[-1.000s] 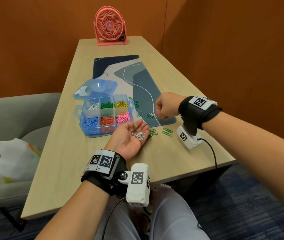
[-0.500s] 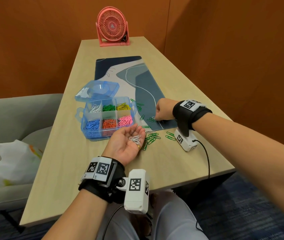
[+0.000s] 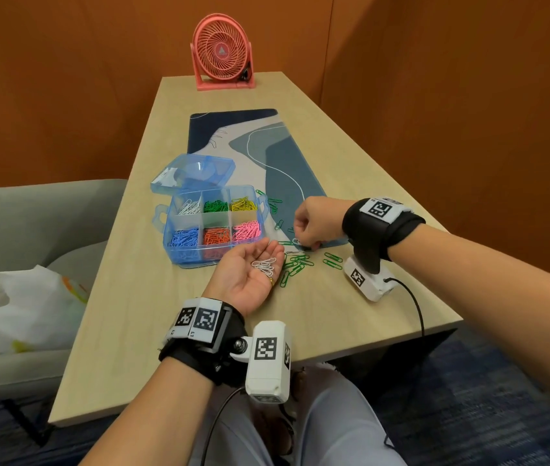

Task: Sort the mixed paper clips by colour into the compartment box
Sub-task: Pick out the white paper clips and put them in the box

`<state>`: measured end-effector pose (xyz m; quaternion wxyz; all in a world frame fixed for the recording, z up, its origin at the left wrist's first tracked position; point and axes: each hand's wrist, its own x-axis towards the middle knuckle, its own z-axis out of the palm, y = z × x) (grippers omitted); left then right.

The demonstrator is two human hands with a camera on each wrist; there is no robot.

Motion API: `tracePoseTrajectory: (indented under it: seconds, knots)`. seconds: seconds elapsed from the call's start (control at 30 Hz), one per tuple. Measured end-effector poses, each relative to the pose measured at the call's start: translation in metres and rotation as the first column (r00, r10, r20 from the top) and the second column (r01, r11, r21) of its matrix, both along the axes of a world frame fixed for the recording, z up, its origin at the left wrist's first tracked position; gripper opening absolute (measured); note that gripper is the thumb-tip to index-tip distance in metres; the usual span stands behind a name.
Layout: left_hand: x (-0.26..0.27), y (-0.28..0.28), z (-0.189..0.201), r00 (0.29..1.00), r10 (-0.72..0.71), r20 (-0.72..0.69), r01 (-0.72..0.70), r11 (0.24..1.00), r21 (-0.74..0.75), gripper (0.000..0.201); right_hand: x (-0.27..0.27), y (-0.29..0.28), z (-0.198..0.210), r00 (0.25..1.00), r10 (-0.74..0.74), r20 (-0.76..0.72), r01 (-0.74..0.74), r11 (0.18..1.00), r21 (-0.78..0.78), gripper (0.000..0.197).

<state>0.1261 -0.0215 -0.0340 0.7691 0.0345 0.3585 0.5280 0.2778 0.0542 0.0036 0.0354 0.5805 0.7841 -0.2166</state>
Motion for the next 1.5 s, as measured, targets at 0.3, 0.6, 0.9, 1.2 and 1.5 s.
tracePoseTrajectory:
  seconds: [0.3,0.6,0.9,1.2,1.5]
  knots:
    - [0.001,-0.002,0.001,1.000,0.003,-0.007,-0.003,1.000,0.007,0.025,-0.009,-0.008,-0.002,0.996,0.046,0.077,-0.047,0.999,0.005,0.008]
    - [0.001,-0.001,0.000,1.000,0.006,-0.009,-0.005,1.000,0.009,0.027,-0.012,-0.013,-0.006,0.972,0.144,0.187,-0.150,0.988,0.019,0.008]
    - [0.010,-0.003,0.005,0.998,-0.028,-0.052,0.028,1.000,0.009,0.026,-0.005,-0.008,0.019,0.989,0.070,-0.131,-0.076,0.996,-0.040,0.005]
    - [0.029,0.002,0.010,0.995,-0.023,0.092,0.023,1.000,-0.004,0.041,0.018,0.007,0.042,0.994,-0.066,-0.092,0.070,0.997,0.032,0.010]
    - [0.029,0.005,0.009,0.996,-0.072,0.056,0.072,0.997,0.005,0.031,0.058,0.043,0.011,0.942,-0.324,0.083,0.317,0.944,0.092,0.019]
